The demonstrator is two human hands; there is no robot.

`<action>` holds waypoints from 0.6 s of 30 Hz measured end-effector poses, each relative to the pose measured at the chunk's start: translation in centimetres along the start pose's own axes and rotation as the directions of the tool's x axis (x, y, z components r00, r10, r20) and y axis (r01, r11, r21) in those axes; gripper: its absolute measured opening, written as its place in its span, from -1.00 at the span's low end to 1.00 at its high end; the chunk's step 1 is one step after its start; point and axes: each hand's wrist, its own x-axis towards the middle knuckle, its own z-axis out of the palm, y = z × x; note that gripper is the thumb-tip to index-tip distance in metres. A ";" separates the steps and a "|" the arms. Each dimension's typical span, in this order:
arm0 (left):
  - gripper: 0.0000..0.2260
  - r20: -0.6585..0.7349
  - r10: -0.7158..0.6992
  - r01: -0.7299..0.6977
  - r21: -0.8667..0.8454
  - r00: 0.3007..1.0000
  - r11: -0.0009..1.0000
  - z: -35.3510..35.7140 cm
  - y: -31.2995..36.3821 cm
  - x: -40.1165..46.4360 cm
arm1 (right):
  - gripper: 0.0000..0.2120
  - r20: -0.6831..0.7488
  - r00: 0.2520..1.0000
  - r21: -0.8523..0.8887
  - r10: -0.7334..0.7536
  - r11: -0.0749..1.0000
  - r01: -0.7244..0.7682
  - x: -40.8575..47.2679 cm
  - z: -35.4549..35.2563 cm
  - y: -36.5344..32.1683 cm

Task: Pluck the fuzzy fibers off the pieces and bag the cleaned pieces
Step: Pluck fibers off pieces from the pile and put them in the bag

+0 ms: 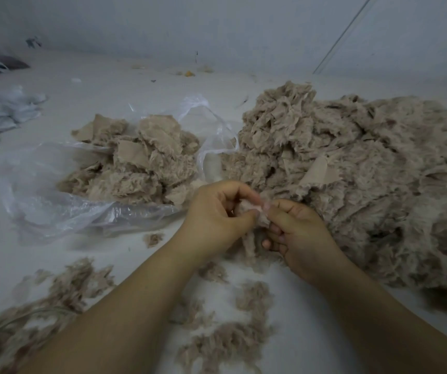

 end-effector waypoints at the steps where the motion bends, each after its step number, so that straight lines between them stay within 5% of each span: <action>1: -0.79 -0.018 -0.021 0.020 -0.018 1.000 1.000 0.0 -0.1 0.1 | -0.68 0.012 1.000 0.001 -0.003 1.000 0.003 0.0 0.0 0.0; 8: -0.71 -0.302 -0.055 0.055 -0.011 0.952 0.998 -0.6 -0.8 0.6 | -0.64 0.015 1.000 0.046 -0.016 0.999 0.015 0.0 -0.2 0.0; 15: -0.63 -0.236 0.074 -0.080 -0.016 0.969 0.997 -0.3 -0.9 0.6 | -0.85 -0.049 0.999 0.073 0.003 0.997 0.001 0.1 0.0 0.0; 18: -0.77 -0.211 0.113 -0.115 0.002 0.971 0.993 -0.2 -0.9 0.6 | -0.90 -0.030 1.000 0.091 -0.003 0.996 0.006 0.0 -0.1 -0.1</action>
